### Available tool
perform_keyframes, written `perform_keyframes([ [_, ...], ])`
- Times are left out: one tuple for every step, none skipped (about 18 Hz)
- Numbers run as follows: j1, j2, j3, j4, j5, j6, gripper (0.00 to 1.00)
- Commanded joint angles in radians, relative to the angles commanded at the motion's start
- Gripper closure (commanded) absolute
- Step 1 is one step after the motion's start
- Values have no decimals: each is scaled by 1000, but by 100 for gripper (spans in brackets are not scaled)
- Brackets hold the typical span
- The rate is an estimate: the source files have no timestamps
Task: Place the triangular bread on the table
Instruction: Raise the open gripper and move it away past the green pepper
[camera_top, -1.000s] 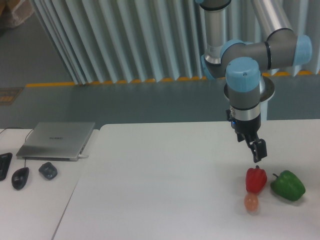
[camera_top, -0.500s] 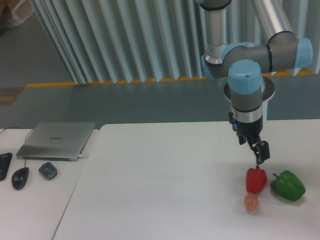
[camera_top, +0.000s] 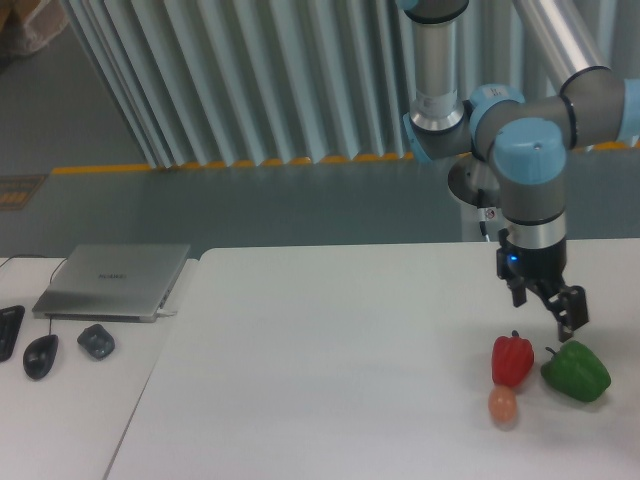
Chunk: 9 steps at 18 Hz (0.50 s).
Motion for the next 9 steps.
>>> perform_keyframes([
  [20, 0, 3, 2, -3, -23, 0],
  [41, 0, 9, 2, -6, -49, 0],
  [60, -2, 17, 3, -6, -77, 0],
  [80, -14, 28, 3, -6, -109, 0],
  [97, -31, 44, 3, -8, -144, 0],
  [109, -46, 61, 2, -8, -175, 0],
  [118, -58, 75, 3, -8, -195, 0],
  [127, -72, 86, 3, -9, -209, 0],
  [140, -83, 89, 3, -9, -218, 0],
])
